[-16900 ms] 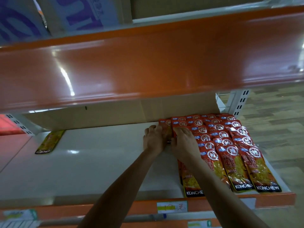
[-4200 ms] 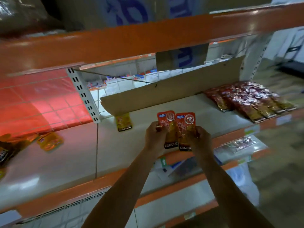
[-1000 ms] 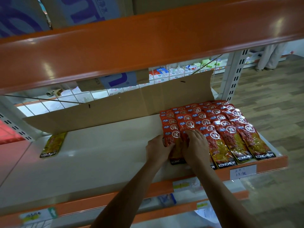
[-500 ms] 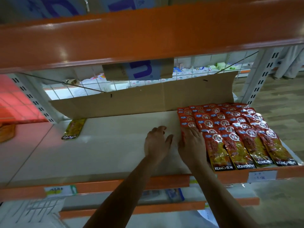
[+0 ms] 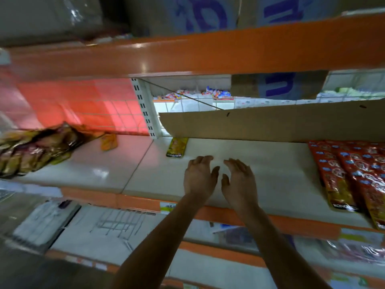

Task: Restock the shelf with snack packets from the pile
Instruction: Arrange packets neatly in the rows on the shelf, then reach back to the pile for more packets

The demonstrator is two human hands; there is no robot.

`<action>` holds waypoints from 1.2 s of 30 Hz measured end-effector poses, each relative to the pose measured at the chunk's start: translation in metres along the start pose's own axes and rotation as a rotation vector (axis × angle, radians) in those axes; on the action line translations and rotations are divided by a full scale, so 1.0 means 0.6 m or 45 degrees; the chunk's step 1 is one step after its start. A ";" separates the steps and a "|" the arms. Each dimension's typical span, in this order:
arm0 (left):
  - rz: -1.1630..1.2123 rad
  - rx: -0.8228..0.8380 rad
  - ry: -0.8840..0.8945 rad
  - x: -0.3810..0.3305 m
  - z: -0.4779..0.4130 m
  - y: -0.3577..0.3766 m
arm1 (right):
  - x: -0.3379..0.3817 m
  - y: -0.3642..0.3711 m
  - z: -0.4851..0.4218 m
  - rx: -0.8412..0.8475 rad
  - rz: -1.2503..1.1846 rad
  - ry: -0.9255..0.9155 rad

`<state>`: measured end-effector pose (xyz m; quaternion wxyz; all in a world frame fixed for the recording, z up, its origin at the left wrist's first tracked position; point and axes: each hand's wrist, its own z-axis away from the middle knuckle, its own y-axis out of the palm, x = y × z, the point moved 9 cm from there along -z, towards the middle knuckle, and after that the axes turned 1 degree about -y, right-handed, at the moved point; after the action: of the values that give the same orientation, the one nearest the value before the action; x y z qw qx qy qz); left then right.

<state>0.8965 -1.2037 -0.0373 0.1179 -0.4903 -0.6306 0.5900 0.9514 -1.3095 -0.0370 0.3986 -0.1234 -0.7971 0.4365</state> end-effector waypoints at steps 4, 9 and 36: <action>-0.035 -0.043 -0.065 0.104 0.010 -0.067 | 0.102 0.060 0.005 0.034 -0.058 -0.052; -0.036 -0.119 -0.165 0.233 0.026 -0.142 | 0.228 0.140 0.009 0.079 -0.135 -0.144; -0.251 -0.308 -0.901 0.811 -0.004 -0.374 | 0.706 0.565 -0.123 0.630 -0.315 -0.538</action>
<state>0.5516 -0.7940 -0.0528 -0.1095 -0.2039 -0.7413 0.6300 0.6788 -0.8352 -0.0607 0.2926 0.1676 -0.7410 0.5806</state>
